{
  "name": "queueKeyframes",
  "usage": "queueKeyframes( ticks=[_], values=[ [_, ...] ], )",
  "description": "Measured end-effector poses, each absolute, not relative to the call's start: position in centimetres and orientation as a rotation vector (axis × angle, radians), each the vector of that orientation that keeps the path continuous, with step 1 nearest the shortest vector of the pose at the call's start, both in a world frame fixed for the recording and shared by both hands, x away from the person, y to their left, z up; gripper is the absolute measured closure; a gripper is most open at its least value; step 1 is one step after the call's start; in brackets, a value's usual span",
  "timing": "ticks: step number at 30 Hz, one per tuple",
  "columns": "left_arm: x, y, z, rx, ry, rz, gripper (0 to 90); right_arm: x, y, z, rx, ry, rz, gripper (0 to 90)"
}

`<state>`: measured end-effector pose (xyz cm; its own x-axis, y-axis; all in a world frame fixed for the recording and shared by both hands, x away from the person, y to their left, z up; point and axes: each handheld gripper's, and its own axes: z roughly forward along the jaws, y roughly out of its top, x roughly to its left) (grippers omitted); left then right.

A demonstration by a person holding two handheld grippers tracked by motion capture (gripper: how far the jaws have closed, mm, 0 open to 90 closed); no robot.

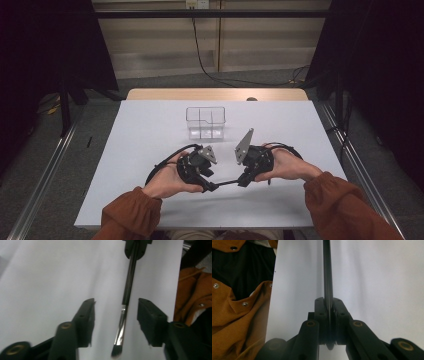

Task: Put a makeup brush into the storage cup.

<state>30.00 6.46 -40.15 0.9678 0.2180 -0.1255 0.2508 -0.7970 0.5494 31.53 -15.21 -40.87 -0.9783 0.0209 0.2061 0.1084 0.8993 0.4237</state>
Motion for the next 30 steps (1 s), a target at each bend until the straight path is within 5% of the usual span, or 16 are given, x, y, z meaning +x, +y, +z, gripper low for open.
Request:
queueKeyframes(
  ticks=[13, 30],
  values=[
    [29.8, 8.8, -40.2, 2.429, 0.428, 0.07, 9.3, 31.2, -16.9, -40.6, -0.189, -2.883, -0.709, 83.8],
    [28.7, 11.9, -40.5, 2.265, 0.544, 0.168, 3.8, 30.5, -19.6, -41.5, -0.362, -2.863, -0.787, 83.8]
  ],
)
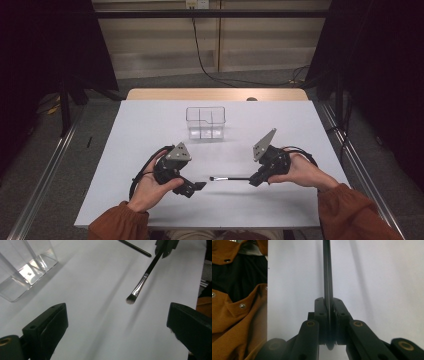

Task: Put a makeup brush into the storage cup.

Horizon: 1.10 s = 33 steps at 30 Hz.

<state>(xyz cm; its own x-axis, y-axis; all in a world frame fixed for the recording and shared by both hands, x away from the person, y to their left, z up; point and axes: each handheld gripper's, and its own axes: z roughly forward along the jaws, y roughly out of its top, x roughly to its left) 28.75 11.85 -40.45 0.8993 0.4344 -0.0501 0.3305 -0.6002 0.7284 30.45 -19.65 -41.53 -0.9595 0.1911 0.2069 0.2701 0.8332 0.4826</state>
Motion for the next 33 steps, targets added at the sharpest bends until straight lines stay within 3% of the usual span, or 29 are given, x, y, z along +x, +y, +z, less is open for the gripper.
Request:
queueKeyframes(
  ticks=[33],
  values=[
    [27.3, 14.6, -41.9, 2.148, 0.664, 0.207, 3.8, 28.6, -21.9, -44.1, -0.693, -2.752, -1.205, 83.7]
  ],
)
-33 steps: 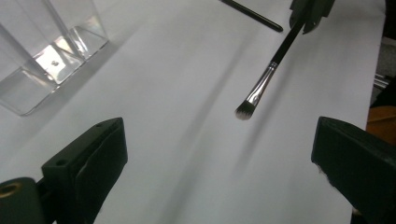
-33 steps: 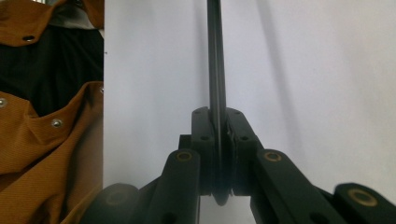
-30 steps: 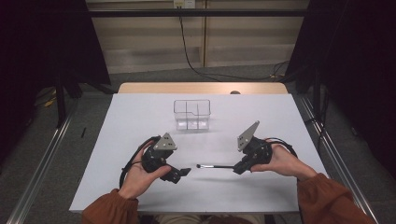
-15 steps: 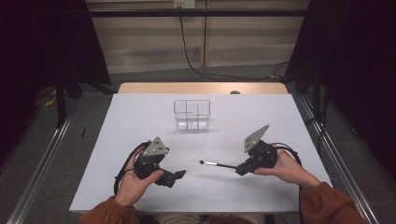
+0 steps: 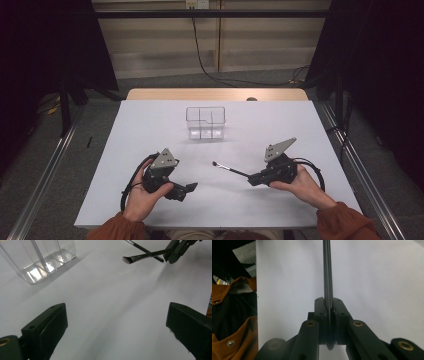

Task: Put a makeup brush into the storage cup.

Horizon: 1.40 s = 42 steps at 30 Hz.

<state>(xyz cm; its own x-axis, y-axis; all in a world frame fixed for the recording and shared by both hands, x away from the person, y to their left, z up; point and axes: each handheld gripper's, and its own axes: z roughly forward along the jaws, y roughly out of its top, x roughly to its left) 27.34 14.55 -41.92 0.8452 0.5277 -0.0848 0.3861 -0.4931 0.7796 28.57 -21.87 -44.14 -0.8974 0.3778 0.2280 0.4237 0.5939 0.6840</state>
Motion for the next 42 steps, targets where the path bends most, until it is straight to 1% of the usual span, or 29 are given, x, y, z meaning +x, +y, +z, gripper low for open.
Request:
queueKeyframes(
  ticks=[3, 5, 7, 32, 37, 42],
  values=[
    [27.4, 14.7, -42.0, 2.138, 0.668, 0.202, 3.8, 28.5, -22.0, -44.4, -0.703, -2.725, -1.259, 83.7],
    [27.5, 14.9, -42.0, 2.111, 0.682, 0.173, 3.8, 28.4, -22.1, -44.6, -0.712, -2.708, -1.291, 83.7],
    [27.5, 15.1, -42.0, 2.109, 0.686, 0.195, 3.8, 28.2, -22.2, -44.8, -0.72, -2.71, -1.3, 83.7],
    [27.3, 15.0, -42.2, 2.103, 0.676, 0.209, 3.7, 27.4, -22.4, -44.7, -0.705, -2.567, -1.734, 83.7],
    [27.0, 15.0, -42.0, 2.08, 0.645, 0.217, 3.3, 27.2, -22.5, -44.5, -0.688, -2.547, -1.795, 83.7],
    [26.6, 14.8, -41.7, 2.039, 0.636, 0.255, 3.3, 27.1, -22.2, -44.4, -0.665, -2.54, -1.828, 83.7]
  ],
)
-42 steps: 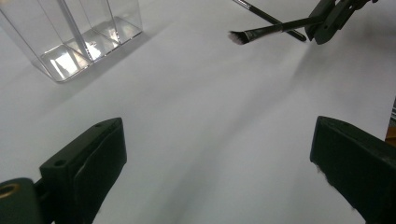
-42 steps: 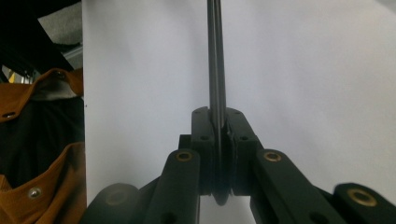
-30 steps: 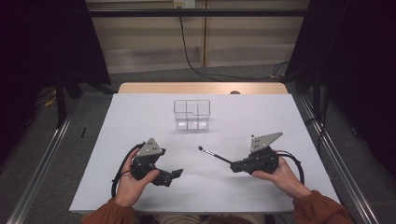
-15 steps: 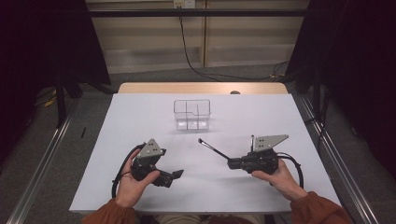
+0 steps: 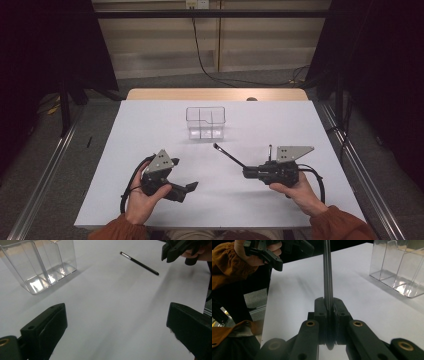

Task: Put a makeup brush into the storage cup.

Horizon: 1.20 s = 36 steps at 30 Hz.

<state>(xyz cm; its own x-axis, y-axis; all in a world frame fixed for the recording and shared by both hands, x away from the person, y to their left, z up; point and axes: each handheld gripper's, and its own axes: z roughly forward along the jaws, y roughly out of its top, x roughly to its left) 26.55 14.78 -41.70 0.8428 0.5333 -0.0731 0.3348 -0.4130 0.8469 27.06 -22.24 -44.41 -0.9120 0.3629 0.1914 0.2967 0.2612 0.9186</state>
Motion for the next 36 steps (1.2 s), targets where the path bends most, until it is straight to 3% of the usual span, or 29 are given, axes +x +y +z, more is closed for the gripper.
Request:
queueKeyframes(
  ticks=[36],
  values=[
    [27.4, 10.0, -41.0, 1.919, 0.526, 0.204, 4.0, 27.0, -21.3, -44.4, 0.604, 2.451, 1.779, 83.7]
  ],
)
